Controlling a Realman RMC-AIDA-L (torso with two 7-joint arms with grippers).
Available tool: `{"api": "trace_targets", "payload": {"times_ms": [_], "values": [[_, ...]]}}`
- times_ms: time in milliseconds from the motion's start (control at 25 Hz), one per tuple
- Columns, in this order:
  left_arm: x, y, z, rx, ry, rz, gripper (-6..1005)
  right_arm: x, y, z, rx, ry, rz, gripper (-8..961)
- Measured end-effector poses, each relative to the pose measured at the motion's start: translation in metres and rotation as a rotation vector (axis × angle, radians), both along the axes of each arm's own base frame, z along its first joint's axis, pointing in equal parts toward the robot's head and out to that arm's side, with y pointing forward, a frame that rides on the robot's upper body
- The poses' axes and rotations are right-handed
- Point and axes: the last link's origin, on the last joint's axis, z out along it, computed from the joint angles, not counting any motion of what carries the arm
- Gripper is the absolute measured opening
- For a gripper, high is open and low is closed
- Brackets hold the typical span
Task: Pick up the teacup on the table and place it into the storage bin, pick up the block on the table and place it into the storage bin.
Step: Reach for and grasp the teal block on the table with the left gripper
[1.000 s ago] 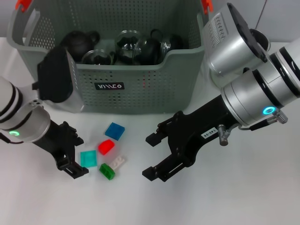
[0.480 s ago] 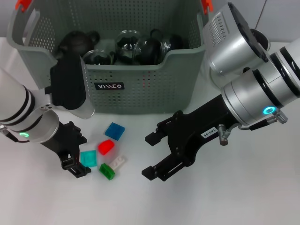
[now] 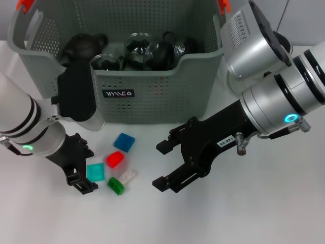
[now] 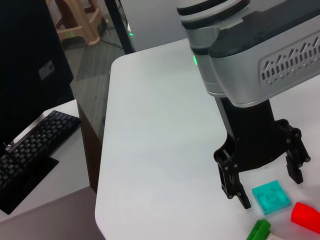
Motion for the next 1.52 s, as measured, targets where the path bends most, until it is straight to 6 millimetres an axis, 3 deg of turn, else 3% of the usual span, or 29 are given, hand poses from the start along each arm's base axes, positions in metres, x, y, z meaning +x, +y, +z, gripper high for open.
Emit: {"api": "trace_targets", "payload": {"times_ms": [480,1520], "values": [[0.0040,-0.0006,-0.0034,-0.017,0.011,-0.006,825,0.0008,0.0015,0.0001,0.003,0.000,-0.002,887],[0.0079,-0.0015,-0.0083,-0.030,0.054,-0.028,671,0.0012,0.0017,-0.0004,0.008,0.003,0.005,886]]}}
